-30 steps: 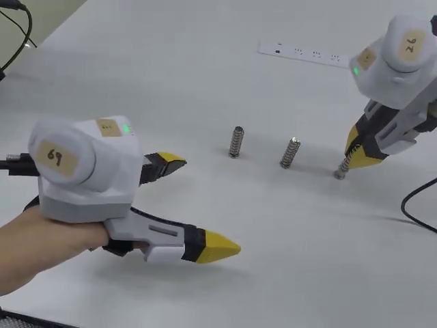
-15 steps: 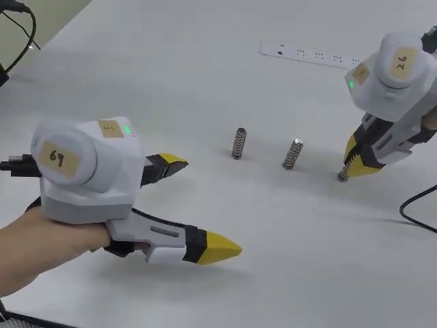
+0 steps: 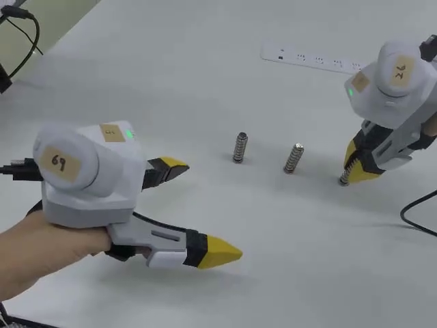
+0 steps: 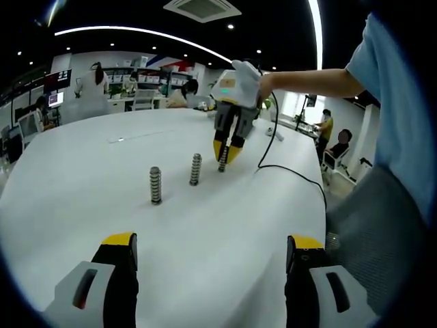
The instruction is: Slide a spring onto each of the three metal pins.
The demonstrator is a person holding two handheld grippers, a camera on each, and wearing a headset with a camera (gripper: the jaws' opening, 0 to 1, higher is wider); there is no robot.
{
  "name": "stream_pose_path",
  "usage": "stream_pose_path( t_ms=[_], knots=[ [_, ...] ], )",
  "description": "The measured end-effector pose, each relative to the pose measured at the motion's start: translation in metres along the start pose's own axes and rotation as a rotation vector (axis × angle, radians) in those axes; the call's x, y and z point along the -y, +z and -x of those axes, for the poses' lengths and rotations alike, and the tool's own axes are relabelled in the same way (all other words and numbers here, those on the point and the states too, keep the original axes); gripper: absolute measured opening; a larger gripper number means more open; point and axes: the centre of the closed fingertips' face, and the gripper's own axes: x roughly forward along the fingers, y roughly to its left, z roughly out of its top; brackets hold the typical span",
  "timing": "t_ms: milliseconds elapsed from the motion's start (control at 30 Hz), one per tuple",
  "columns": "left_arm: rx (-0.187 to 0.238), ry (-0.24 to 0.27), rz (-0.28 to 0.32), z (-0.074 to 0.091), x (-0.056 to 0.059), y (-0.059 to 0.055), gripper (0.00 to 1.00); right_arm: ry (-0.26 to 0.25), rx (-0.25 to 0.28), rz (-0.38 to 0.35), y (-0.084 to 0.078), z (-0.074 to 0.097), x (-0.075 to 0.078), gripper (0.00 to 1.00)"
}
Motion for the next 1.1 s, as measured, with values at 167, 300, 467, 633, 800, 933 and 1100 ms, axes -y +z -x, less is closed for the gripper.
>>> stream_pose_path(
  t_ms=[167,300,467,633,800,933,1100],
  knots=[
    [0.0,0.003,-0.001,0.001,-0.001,0.0,0.88,0.002,0.012,-0.015,-0.001,0.0,-0.004,0.25],
    [0.002,0.002,-0.003,0.0,-0.001,0.002,0.88,-0.033,0.069,-0.052,0.001,0.0,0.002,0.46],
    [0.009,0.002,-0.004,-0.002,-0.002,0.005,0.88,-0.056,0.157,-0.114,0.007,0.0,0.0,0.65],
    [0.012,-0.001,-0.011,-0.003,-0.001,0.009,0.88,-0.078,0.241,-0.178,0.011,0.001,-0.005,0.74],
    [0.013,0.0,-0.018,-0.004,-0.001,0.011,0.88,-0.134,0.323,-0.233,0.013,0.006,-0.007,0.77],
    [0.015,-0.005,-0.021,-0.006,0.001,0.012,0.88,-0.155,0.378,-0.28,0.011,0.01,-0.012,0.82],
    [0.021,-0.003,-0.026,-0.006,0.0,0.016,0.88,-0.186,0.446,-0.35,0.01,0.012,-0.021,0.94]
  ],
)
